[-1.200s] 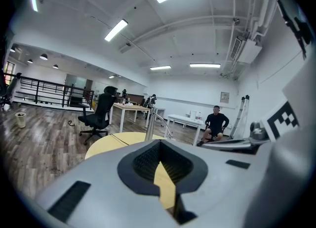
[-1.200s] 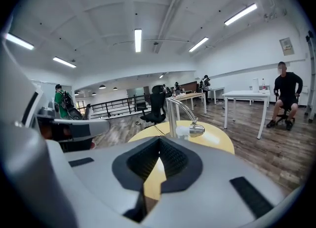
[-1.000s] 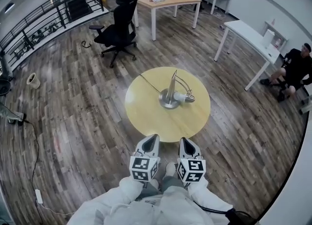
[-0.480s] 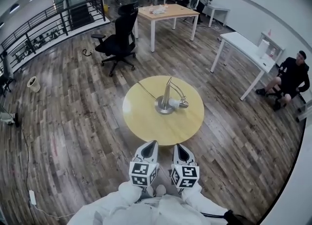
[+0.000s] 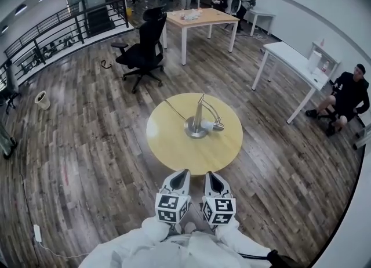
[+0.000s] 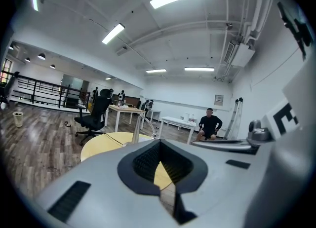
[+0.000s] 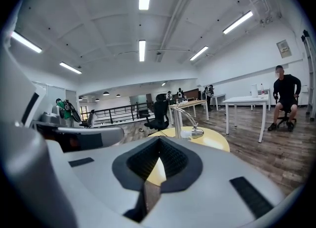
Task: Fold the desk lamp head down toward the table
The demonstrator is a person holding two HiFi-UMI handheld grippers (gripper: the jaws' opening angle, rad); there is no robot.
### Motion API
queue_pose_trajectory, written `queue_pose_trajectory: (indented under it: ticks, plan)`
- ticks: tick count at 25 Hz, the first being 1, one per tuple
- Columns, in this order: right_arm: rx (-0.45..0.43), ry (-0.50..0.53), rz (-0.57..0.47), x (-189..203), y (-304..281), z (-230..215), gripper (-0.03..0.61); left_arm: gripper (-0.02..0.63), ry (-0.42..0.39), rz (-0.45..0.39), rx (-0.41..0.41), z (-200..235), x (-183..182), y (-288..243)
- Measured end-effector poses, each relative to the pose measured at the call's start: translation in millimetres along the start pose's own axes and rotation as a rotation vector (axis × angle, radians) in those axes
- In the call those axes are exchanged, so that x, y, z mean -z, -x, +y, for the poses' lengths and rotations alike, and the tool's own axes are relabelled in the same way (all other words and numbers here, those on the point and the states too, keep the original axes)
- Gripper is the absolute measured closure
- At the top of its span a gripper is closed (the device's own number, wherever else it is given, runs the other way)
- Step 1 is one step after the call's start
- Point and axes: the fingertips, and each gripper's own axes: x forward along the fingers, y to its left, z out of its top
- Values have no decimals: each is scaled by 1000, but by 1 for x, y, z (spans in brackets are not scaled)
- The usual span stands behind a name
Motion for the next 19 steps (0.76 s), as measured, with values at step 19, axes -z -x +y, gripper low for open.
queue_pose_trajectory:
  ticks: [19]
  plan:
    - [4, 25, 6, 2, 4, -7, 568, 614, 3, 6, -10, -3, 6, 1]
